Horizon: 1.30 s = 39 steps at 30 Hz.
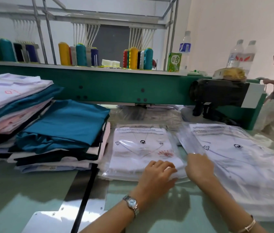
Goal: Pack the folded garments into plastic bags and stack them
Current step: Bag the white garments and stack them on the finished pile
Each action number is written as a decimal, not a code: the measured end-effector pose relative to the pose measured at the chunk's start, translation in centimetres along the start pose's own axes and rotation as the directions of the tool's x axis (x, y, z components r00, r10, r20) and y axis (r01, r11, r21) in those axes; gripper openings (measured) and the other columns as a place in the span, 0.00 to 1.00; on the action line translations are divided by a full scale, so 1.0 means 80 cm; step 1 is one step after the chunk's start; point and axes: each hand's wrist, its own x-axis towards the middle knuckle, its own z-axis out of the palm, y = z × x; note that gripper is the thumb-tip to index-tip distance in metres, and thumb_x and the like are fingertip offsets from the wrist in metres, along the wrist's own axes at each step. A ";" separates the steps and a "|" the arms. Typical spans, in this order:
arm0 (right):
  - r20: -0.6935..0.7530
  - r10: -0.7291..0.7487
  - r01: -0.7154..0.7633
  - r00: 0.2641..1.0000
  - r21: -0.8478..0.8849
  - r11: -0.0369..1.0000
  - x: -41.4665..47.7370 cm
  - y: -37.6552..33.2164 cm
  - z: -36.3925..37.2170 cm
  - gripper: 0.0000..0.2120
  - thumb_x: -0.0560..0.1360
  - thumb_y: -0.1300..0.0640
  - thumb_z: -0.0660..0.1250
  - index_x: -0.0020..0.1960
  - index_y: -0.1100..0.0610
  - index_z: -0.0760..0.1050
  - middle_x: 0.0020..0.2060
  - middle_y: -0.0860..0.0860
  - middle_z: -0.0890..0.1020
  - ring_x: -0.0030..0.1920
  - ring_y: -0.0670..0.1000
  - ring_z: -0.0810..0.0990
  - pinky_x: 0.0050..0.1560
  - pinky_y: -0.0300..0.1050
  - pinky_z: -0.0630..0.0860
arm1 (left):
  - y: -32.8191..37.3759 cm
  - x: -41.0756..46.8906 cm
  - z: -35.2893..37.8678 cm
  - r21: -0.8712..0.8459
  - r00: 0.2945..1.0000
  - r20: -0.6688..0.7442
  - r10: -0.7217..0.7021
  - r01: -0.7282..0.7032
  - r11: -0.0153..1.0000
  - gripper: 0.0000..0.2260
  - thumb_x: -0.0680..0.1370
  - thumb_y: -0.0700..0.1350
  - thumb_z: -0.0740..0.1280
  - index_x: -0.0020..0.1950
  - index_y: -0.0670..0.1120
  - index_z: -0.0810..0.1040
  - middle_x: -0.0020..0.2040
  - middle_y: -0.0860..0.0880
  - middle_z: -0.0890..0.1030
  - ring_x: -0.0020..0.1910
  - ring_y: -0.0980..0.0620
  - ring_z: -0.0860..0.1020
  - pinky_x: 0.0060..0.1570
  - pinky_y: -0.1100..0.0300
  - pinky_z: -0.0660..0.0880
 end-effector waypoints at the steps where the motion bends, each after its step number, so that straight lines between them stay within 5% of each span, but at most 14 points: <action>1: 0.015 -0.005 0.004 1.000 0.025 1.000 -0.002 0.004 0.000 0.13 0.77 0.61 0.59 0.59 0.55 0.75 0.56 0.52 0.80 0.60 0.55 0.77 0.53 0.44 0.74 | 0.007 0.003 0.007 -0.011 1.000 0.007 0.009 -0.009 1.000 0.09 0.72 0.52 0.73 0.49 0.50 0.83 0.51 0.53 0.82 0.44 0.52 0.80 0.42 0.59 0.75; 6: 0.069 -0.030 0.022 0.997 0.107 0.994 -0.007 0.016 0.000 0.12 0.77 0.62 0.58 0.58 0.54 0.73 0.55 0.52 0.80 0.57 0.54 0.79 0.51 0.44 0.73 | 0.024 0.013 0.030 -0.017 1.000 -0.002 0.010 -0.010 1.000 0.10 0.73 0.53 0.72 0.49 0.50 0.83 0.50 0.52 0.80 0.43 0.52 0.78 0.40 0.58 0.75; 11: 0.077 -0.042 0.026 0.996 0.199 0.980 -0.004 0.018 0.007 0.11 0.74 0.62 0.58 0.55 0.54 0.72 0.53 0.52 0.81 0.54 0.54 0.79 0.44 0.42 0.69 | 0.035 0.032 0.039 0.016 0.991 -0.135 0.014 -0.012 1.000 0.05 0.73 0.47 0.69 0.38 0.49 0.80 0.44 0.53 0.80 0.36 0.50 0.76 0.33 0.58 0.71; 18: 0.166 -0.035 -0.046 0.986 0.463 0.885 0.002 0.031 0.012 0.24 0.75 0.62 0.60 0.70 0.50 0.69 0.67 0.50 0.75 0.65 0.52 0.74 0.65 0.45 0.70 | 0.032 0.032 0.048 0.048 0.980 -0.179 0.086 -0.079 0.996 0.05 0.72 0.46 0.72 0.37 0.49 0.81 0.42 0.53 0.81 0.35 0.51 0.75 0.31 0.57 0.70; 39: 0.196 -0.034 -0.039 0.980 0.357 0.933 -0.010 0.024 0.011 0.16 0.76 0.62 0.57 0.64 0.52 0.67 0.56 0.53 0.79 0.52 0.54 0.76 0.47 0.44 0.68 | -0.075 -0.059 -0.066 0.187 0.972 -0.086 0.218 -0.199 0.962 0.06 0.76 0.43 0.70 0.38 0.48 0.79 0.40 0.53 0.79 0.35 0.53 0.76 0.29 0.58 0.71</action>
